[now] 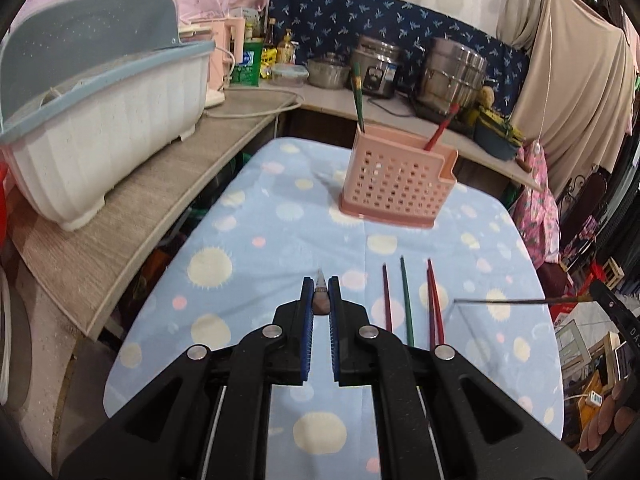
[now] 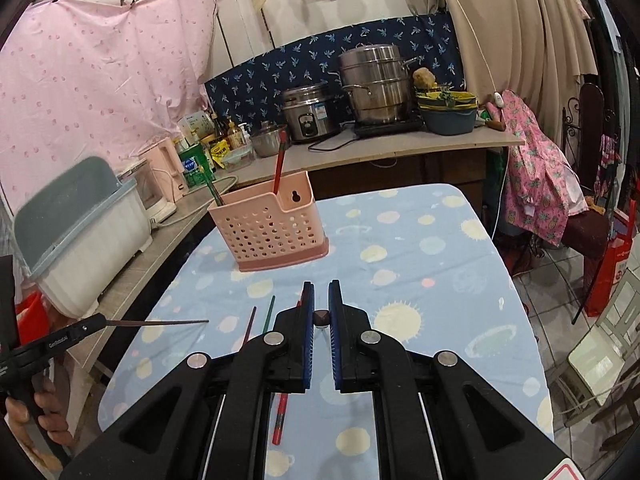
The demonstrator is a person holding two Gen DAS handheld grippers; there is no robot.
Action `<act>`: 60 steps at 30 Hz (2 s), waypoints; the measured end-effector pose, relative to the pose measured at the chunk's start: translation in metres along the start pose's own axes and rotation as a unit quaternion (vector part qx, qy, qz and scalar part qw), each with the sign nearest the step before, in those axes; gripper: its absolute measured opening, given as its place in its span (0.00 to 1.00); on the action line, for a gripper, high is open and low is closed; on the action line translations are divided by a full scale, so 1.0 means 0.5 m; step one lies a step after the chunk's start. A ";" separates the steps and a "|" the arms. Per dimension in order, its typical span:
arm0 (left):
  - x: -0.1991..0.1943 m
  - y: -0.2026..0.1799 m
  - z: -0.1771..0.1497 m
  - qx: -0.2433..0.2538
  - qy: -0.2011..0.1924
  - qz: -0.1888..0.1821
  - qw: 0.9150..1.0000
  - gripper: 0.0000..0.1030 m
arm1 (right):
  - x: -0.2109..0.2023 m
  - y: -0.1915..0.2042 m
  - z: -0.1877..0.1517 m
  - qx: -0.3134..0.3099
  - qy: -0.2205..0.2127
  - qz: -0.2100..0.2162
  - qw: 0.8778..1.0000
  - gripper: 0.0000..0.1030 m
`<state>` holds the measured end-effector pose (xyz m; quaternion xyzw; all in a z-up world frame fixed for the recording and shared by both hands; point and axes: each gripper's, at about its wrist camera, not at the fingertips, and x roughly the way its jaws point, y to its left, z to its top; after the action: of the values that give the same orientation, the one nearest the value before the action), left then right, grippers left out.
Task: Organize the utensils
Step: 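Lift both brown chopsticks and carry them over the pink basket, then lower both chopsticks tip-first into the pink basket and open both tools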
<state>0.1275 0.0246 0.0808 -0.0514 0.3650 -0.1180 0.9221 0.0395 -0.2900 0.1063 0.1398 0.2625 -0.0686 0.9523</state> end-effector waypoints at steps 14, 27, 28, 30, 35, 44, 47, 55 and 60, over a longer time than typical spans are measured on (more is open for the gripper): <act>0.033 -0.044 0.194 0.001 -0.052 -0.022 0.998 0.07 | 0.048 0.017 0.149 0.007 -0.054 0.025 0.998 0.07; 0.000 -0.139 0.421 0.012 -0.164 -0.047 0.985 0.07 | 0.114 0.086 0.384 0.030 -0.147 0.085 0.985 0.07; 0.006 -0.143 0.437 0.011 -0.166 -0.048 0.985 0.07 | 0.124 0.092 0.402 0.032 -0.153 0.088 0.984 0.07; 0.025 -0.150 0.464 0.009 -0.171 -0.046 0.984 0.07 | 0.150 0.107 0.436 0.033 -0.165 0.092 0.982 0.07; 0.091 -0.156 0.494 0.006 -0.163 -0.036 0.986 0.07 | 0.224 0.133 0.469 0.030 -0.166 0.092 0.981 0.07; 0.200 -0.146 0.458 0.003 -0.113 -0.031 0.993 0.07 | 0.369 0.133 0.413 0.029 -0.103 0.082 0.991 0.07; 0.227 -0.141 0.441 0.001 -0.097 -0.028 0.995 0.07 | 0.394 0.131 0.392 0.030 -0.085 0.080 0.993 0.07; 0.261 -0.135 0.419 -0.002 -0.072 -0.024 0.997 0.07 | 0.441 0.125 0.340 0.023 -0.043 0.072 0.996 0.09; 0.256 -0.130 0.409 -0.002 -0.076 -0.017 0.997 0.27 | 0.418 0.112 0.334 0.030 -0.049 0.070 0.996 0.18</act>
<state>0.3461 -0.0693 0.1570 -0.0681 0.2933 -0.1289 0.9448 0.3096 -0.2991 0.1480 0.1831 0.2028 -0.0168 0.9618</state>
